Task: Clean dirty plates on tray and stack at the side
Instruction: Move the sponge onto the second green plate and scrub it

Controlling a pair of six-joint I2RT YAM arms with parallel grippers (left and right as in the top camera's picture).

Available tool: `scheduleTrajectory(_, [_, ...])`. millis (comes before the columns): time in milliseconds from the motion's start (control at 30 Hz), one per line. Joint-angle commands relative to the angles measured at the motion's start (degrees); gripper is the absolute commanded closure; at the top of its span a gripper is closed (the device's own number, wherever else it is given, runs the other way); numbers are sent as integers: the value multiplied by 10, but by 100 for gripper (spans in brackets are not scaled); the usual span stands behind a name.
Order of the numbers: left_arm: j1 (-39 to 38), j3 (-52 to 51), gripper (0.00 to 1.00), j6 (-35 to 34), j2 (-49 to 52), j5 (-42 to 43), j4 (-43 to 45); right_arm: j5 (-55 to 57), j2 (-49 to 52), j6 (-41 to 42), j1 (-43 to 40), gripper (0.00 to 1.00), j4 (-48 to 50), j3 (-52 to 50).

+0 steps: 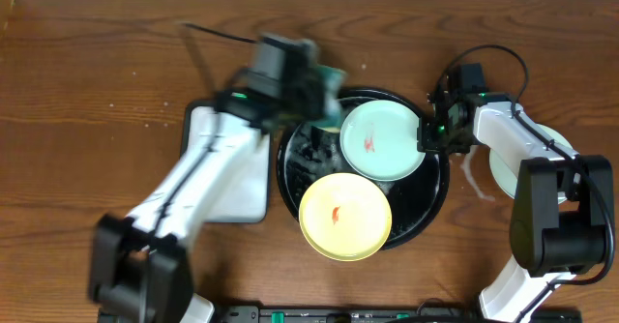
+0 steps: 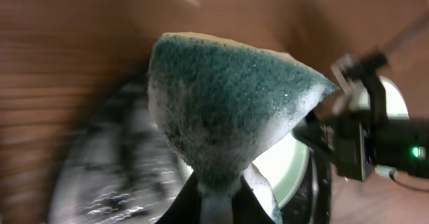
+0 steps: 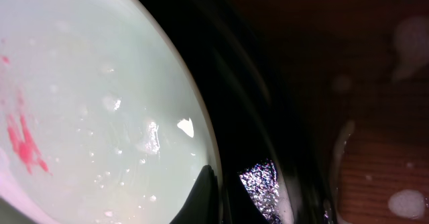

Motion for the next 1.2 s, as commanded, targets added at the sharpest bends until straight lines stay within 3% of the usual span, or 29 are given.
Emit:
scheduleTrajectory(0, [-50, 6, 92, -51, 61, -15, 30, 0, 11, -3, 2, 99, -2, -2])
scheduleTrajectory(100, [-84, 6, 92, -123, 110, -10, 66, 0, 11, -3, 2, 99, -2, -2])
scheduleTrajectory(300, [-109, 6, 92, -181, 173, -11, 110, 0, 11, -3, 2, 99, -2, -2])
scheduleTrajectory(467, [-107, 6, 93, -151, 217, -73, 106, 0, 11, -3, 2, 99, -3, -2])
scheduleTrajectory(600, [-88, 6, 93, -106, 225, -177, 48, 0, 11, -3, 2, 99, -9, -2])
scheduleTrajectory(700, [-68, 15, 92, -80, 223, -206, 23, 0, 11, -3, 2, 99, -9, -2])
scheduleTrajectory(933, [-70, 35, 93, -97, 224, -205, 24, 0, 11, -5, 2, 99, -9, -2])
scheduleTrajectory(1167, [-130, 35, 92, -130, 242, -143, 122, 0, 11, -16, 2, 99, -9, -2])
